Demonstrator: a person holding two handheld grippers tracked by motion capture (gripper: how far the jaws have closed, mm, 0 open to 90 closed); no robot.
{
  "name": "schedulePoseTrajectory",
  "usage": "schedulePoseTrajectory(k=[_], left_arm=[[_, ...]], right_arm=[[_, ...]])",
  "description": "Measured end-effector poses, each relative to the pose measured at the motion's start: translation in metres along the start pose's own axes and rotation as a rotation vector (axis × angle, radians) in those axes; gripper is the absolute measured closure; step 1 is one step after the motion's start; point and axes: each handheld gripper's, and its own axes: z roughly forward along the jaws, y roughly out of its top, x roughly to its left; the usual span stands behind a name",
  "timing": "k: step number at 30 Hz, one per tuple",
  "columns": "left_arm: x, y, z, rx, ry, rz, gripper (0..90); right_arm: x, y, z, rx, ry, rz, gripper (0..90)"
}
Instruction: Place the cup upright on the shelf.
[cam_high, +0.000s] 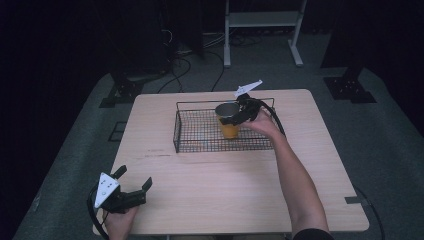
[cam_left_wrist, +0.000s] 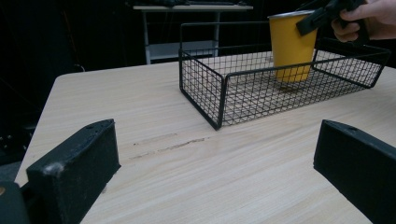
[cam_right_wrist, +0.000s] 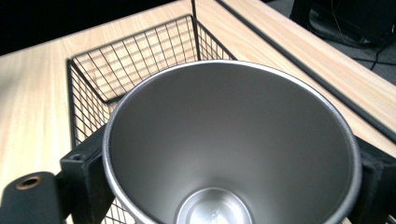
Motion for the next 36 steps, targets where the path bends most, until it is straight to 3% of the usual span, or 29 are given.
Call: schedulePoseTrajectory(k=[10,24,36], left_arm=[[0.0013,0.0001,-0.0016,-0.007,0.004,-0.007,0.0],[0.0026,0.0001,-0.0029,-0.009,0.008,-0.009,0.0],[0.0022,0.0001,-0.0022,-0.007,0.008,-0.006,0.0]], right_arm=[[-0.0010,-0.0053,0.0091,0.058,-0.006,-0.001,9.0],[0.0026,-0.0062,0.0102,0.074,-0.040,-0.042,0.0],[0.0029,-0.0056,0.0024,0.067,-0.049,-0.055,0.0]])
